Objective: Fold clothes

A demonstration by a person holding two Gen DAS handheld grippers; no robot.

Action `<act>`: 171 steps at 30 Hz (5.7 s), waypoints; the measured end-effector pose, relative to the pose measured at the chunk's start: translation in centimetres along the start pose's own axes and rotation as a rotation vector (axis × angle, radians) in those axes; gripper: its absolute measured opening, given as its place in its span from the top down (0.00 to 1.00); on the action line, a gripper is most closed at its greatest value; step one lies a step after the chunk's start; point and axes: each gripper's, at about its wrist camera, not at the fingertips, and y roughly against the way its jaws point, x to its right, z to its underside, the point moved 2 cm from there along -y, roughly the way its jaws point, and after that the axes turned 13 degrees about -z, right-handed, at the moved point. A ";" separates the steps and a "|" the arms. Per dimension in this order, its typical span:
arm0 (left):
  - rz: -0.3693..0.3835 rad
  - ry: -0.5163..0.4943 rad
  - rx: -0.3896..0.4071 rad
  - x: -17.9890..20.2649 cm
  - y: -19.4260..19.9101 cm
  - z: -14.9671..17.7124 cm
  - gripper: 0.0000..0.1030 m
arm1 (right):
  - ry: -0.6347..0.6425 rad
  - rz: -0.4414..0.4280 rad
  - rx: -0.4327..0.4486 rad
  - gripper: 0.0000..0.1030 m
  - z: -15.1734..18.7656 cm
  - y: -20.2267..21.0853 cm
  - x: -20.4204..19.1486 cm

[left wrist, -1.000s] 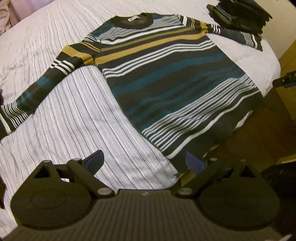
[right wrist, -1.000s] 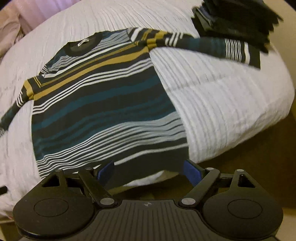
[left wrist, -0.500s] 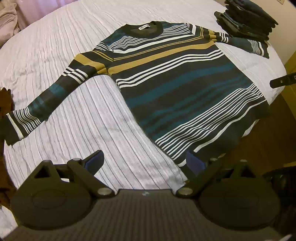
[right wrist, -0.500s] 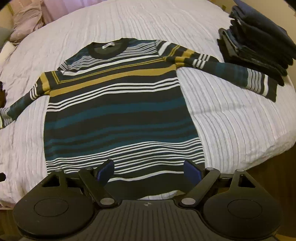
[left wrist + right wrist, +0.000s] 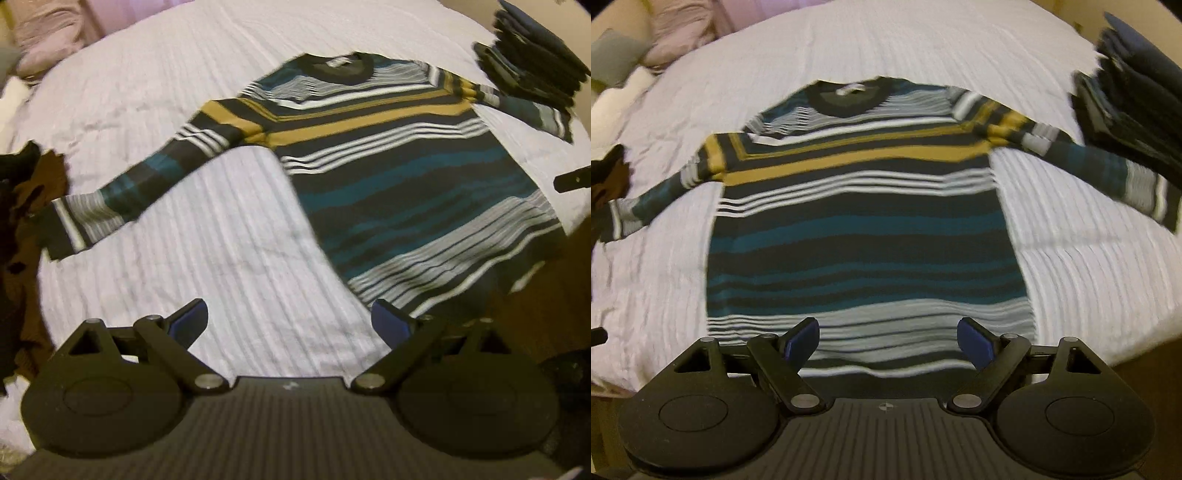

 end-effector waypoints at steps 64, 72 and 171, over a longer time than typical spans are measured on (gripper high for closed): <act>0.031 -0.601 0.382 -5.5 -11.6 -11.1 0.09 | -0.096 -0.079 0.702 0.98 -23.2 -13.6 -0.7; 0.061 -0.567 0.217 5.3 -15.5 -15.4 0.10 | -0.389 -0.092 0.436 0.98 -21.2 -22.9 14.6; 0.262 -0.897 0.121 28.6 -19.4 -26.6 0.39 | -1.155 0.060 0.993 0.84 -0.9 -6.9 54.2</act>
